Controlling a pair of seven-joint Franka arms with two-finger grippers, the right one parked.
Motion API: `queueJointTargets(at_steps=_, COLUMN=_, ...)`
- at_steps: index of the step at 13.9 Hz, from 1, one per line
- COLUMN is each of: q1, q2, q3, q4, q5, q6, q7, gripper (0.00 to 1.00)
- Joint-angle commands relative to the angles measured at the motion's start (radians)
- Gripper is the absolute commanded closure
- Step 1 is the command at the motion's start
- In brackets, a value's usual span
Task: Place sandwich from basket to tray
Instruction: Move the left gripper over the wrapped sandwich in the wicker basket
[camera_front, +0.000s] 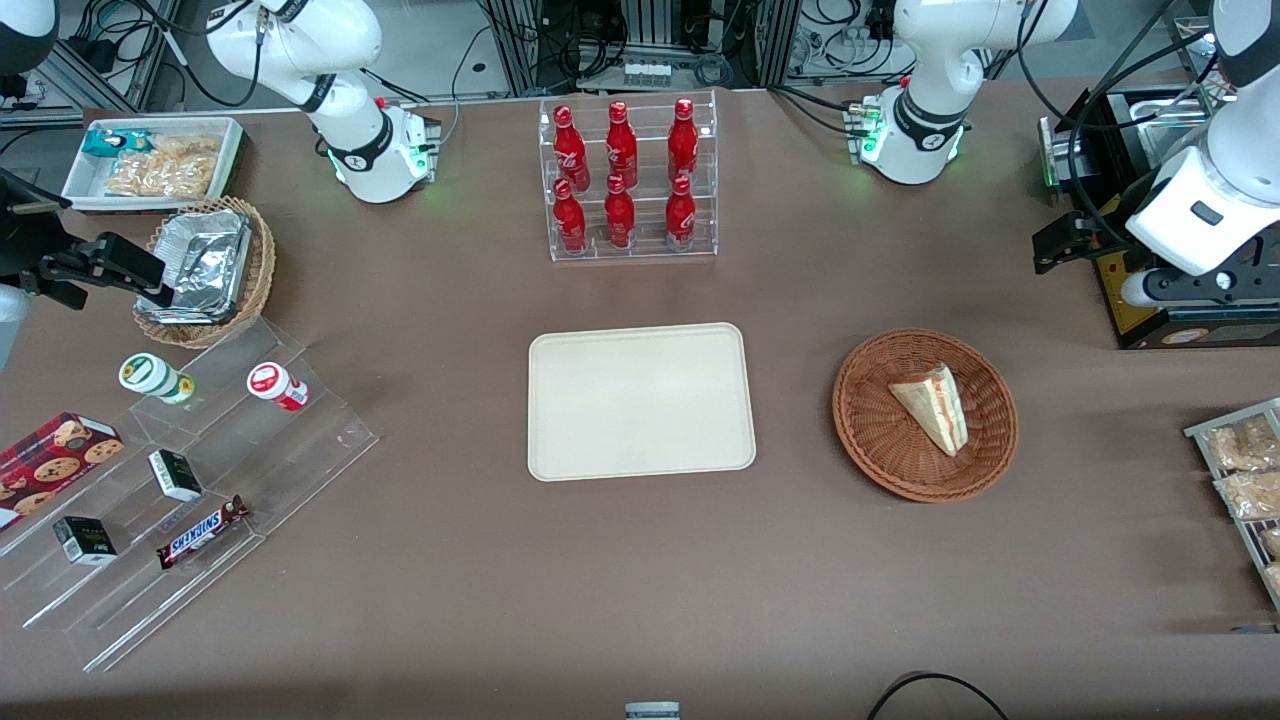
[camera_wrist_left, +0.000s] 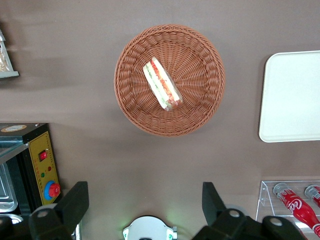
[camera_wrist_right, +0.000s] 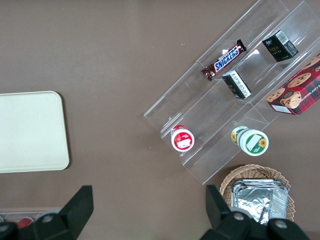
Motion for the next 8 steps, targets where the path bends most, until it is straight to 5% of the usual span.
queueJointTargets(at_steps=1, q1=-0.002, q2=-0.008, q3=0.001, q4=-0.015, q5=-0.004, q6=0.0, q7=0.009, gripper=0.0)
queueJointTargets(at_steps=8, q1=-0.004, q2=-0.008, q3=0.001, q4=-0.219, q5=-0.003, q6=0.151, q7=0.011, gripper=0.0)
